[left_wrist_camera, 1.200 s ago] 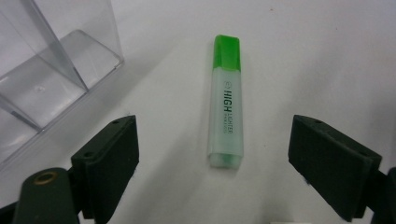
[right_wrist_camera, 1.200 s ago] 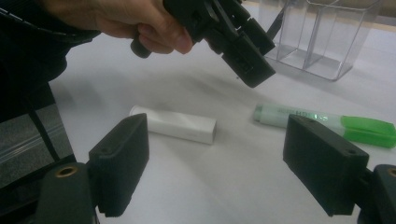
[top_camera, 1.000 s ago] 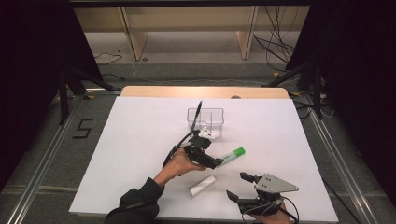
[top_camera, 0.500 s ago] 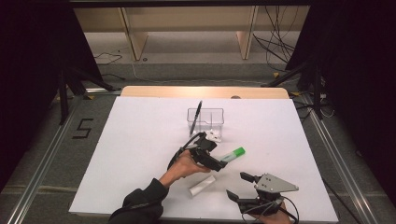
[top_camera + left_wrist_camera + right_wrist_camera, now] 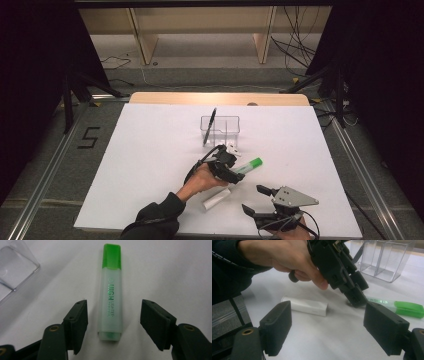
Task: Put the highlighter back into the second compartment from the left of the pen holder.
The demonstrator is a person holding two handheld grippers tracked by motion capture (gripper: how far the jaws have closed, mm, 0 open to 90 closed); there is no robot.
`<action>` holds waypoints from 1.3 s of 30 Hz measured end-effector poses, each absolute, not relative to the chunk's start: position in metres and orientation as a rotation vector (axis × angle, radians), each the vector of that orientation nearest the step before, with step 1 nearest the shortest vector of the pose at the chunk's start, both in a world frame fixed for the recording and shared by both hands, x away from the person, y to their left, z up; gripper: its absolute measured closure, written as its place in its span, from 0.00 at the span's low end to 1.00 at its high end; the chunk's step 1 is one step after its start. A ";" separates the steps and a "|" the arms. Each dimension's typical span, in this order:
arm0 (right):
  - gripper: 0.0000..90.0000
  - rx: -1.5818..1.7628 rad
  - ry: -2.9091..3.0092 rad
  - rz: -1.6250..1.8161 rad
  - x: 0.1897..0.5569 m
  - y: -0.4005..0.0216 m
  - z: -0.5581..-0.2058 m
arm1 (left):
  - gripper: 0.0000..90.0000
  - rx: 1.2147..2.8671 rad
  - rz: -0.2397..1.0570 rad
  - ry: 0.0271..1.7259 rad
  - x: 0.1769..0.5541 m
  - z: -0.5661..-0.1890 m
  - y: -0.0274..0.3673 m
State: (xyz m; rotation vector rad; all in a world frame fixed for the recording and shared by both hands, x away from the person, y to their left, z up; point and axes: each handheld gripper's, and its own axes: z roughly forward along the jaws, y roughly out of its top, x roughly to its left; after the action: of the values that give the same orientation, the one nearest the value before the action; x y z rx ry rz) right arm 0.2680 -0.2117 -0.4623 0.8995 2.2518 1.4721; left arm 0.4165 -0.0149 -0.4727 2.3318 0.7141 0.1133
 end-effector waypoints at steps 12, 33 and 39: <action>0.26 0.897 2.258 1.466 0.268 -0.211 -0.463 | 0.57 2.368 0.145 0.703 0.417 -0.479 -0.017; 0.27 0.893 2.263 1.454 0.267 -0.209 -0.463 | 0.73 2.386 0.199 0.649 0.412 -0.479 -0.017; 0.27 0.896 2.259 1.459 0.268 -0.210 -0.462 | 0.73 2.328 0.161 0.683 0.413 -0.480 -0.015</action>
State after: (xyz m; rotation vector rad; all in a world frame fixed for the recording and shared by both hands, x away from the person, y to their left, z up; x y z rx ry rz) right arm 0.2676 -0.2097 -0.4623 0.8963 2.2586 1.4590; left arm 0.4126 -0.0153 -0.4804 2.3275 0.6835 0.1609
